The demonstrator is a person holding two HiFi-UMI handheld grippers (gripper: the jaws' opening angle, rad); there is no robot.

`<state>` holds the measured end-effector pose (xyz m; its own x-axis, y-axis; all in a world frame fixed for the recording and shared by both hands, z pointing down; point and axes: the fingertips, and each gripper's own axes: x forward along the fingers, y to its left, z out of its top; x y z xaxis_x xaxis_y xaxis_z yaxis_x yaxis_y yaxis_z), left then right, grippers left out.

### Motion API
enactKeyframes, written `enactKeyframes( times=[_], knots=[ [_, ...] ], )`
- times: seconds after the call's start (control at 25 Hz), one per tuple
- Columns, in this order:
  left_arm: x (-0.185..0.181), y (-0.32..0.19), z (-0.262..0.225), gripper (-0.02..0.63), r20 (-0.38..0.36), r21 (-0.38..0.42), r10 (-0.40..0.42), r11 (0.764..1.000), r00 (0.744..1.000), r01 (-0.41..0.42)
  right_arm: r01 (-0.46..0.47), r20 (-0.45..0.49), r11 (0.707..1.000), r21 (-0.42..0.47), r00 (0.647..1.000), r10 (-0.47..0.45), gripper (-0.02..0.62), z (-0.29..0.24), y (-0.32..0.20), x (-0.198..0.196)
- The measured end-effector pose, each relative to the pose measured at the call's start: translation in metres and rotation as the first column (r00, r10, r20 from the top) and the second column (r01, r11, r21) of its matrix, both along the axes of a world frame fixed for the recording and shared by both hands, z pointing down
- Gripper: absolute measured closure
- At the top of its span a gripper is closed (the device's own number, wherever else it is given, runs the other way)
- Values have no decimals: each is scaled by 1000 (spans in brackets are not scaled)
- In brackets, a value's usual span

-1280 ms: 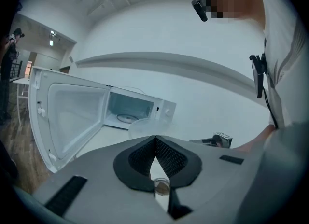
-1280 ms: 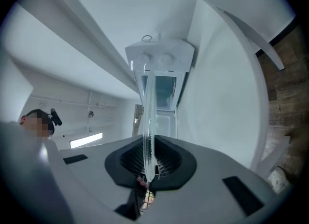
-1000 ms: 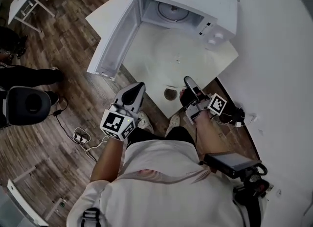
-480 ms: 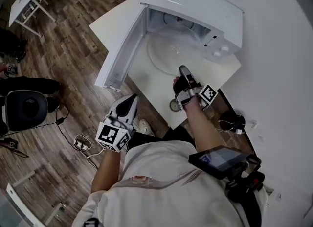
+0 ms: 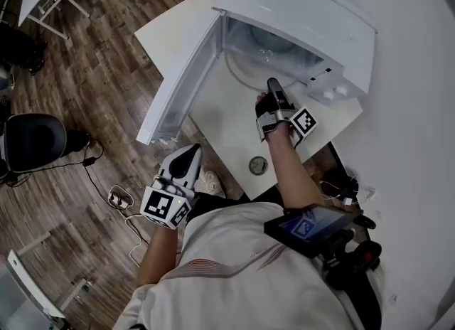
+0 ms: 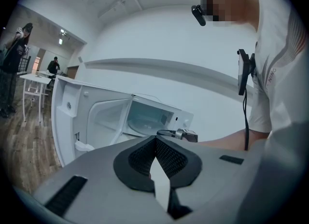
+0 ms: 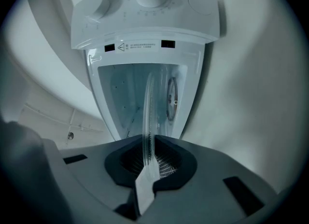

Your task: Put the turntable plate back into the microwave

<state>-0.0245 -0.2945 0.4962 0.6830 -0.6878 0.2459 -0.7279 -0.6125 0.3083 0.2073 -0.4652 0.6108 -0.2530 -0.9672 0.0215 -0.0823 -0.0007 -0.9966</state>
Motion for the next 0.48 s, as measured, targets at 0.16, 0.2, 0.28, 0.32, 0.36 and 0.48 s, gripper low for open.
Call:
enactKeyframes(
  times=[0.16,0.2,0.28,0.32,0.36,0.48],
  knots=[
    [0,-1,7,595,17,-21,-7,1000,1000,8,-54,33,998,-28,998,55,568,14,-22,17],
    [-2,-2,6,595,15,-22,-10,1000,1000,11,-68,34,997,-34,997,69,568,14,-27,20],
    [-4,-4,4,595,11,-23,-15,1000,1000,15,-96,29,995,-34,995,97,568,12,-41,25],
    [-5,-4,4,595,9,-25,-16,1000,1000,16,-108,20,994,-33,994,109,568,10,-47,26],
    [-6,-4,4,595,7,-28,-18,999,1000,18,-121,8,992,-35,993,121,566,8,-51,27],
    [-9,-3,1,595,-1,-35,-28,999,1000,28,-153,-14,988,-38,988,152,565,2,-65,30]
  ],
)
